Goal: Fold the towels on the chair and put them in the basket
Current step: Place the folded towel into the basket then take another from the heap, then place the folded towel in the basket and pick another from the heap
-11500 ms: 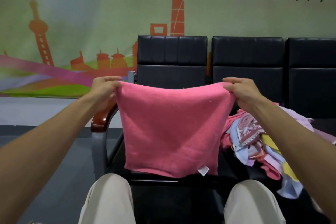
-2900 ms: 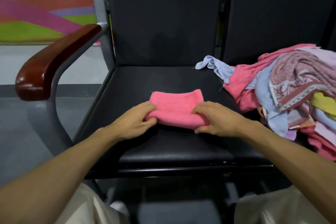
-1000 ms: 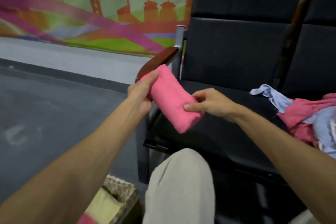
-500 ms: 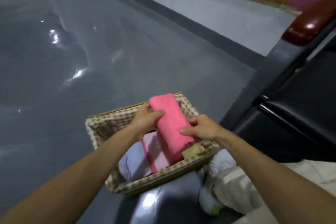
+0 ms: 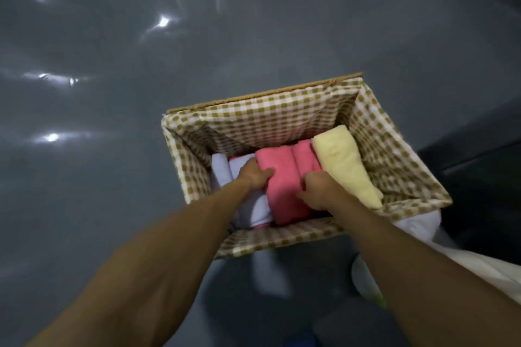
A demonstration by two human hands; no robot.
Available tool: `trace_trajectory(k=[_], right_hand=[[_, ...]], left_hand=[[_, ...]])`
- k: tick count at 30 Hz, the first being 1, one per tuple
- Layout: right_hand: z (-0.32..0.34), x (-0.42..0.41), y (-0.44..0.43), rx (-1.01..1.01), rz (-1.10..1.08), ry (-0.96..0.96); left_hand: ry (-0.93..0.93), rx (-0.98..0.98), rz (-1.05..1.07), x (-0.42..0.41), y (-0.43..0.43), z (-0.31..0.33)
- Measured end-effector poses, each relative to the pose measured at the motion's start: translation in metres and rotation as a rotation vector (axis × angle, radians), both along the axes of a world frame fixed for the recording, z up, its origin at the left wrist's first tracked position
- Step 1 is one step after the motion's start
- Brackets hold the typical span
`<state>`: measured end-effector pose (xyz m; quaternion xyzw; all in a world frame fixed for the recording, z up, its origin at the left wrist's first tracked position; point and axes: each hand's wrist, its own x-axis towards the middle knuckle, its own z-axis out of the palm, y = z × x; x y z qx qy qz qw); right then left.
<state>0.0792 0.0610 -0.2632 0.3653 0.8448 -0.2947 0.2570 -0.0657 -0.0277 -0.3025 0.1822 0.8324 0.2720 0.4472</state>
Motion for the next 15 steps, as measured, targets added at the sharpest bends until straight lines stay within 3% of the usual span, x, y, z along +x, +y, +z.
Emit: trace_trajectory(k=[4,7,10,15], right_hand=[[0.007,0.010,0.017,-0.011,-0.013,0.006],[0.038,0.027,0.032,0.012,-0.024,0.075],[0.088,0.055,0.048,0.082,0.020,0.142],[0.191,0.142,0.079,0.361,0.071,0.143]], left_hand=[[0.005,-0.035,-0.123,0.005,0.004,0.012],[0.130,-0.070,-0.200,-0.005,0.009,0.033],[0.191,0.062,-0.305,0.000,0.025,0.086],[0.223,0.349,-0.626,0.066,0.081,0.197]])
